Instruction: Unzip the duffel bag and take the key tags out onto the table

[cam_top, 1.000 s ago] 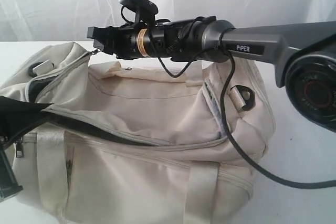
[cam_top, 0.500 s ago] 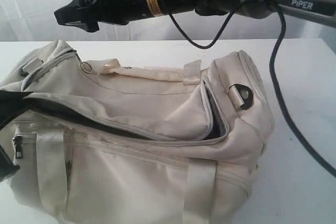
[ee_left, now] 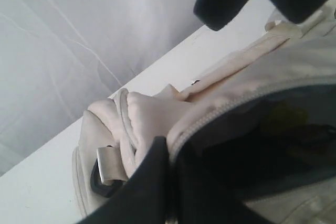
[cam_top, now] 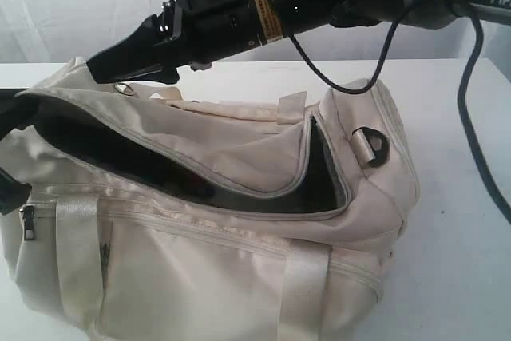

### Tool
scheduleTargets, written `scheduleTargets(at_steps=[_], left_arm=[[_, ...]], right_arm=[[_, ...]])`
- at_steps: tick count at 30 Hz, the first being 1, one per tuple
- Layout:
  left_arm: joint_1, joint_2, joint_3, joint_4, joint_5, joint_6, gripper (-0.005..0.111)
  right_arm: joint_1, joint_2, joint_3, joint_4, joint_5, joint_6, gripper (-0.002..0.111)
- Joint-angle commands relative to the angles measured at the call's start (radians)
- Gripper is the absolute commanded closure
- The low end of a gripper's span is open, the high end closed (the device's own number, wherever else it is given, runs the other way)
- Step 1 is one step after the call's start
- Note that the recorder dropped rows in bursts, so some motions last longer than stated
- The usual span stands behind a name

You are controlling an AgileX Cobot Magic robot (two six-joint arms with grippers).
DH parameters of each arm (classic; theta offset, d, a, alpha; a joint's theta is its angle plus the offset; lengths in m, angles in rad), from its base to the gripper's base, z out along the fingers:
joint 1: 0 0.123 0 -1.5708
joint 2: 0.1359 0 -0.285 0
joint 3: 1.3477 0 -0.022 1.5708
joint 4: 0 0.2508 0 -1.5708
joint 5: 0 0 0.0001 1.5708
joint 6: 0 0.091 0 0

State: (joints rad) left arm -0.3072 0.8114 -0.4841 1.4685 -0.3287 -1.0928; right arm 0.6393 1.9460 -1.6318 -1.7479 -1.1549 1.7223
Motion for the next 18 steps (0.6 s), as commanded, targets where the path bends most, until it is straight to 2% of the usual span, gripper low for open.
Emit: scheduleTargets(at_steps=[1, 6, 10, 13, 18], left_arm=[[-0.005, 0.019, -0.008, -0.05, 0.016, -0.003, 0.107], [-0.005, 0.052, -0.016, -0.179, 0.025, 0.018, 0.107], [-0.005, 0.094, -0.055, -0.189, 0.002, 0.021, 0.107], [-0.005, 0.146, -0.119, -0.194, 0.012, 0.021, 0.107], [-0.005, 0.218, -0.191, -0.21, 0.008, 0.019, 0.107]], right_arm=[[-0.023, -0.024, 0.041, 0.003, -0.051, -0.01, 0.048], [-0.024, -0.035, 0.099, 0.003, -0.066, -0.024, 0.049], [-0.024, -0.042, 0.142, 0.003, -0.066, -0.083, 0.049], [-0.024, -0.064, 0.201, 0.003, -0.066, -0.23, 0.049], [-0.021, -0.074, 0.242, 0.003, 0.047, -0.347, 0.049]])
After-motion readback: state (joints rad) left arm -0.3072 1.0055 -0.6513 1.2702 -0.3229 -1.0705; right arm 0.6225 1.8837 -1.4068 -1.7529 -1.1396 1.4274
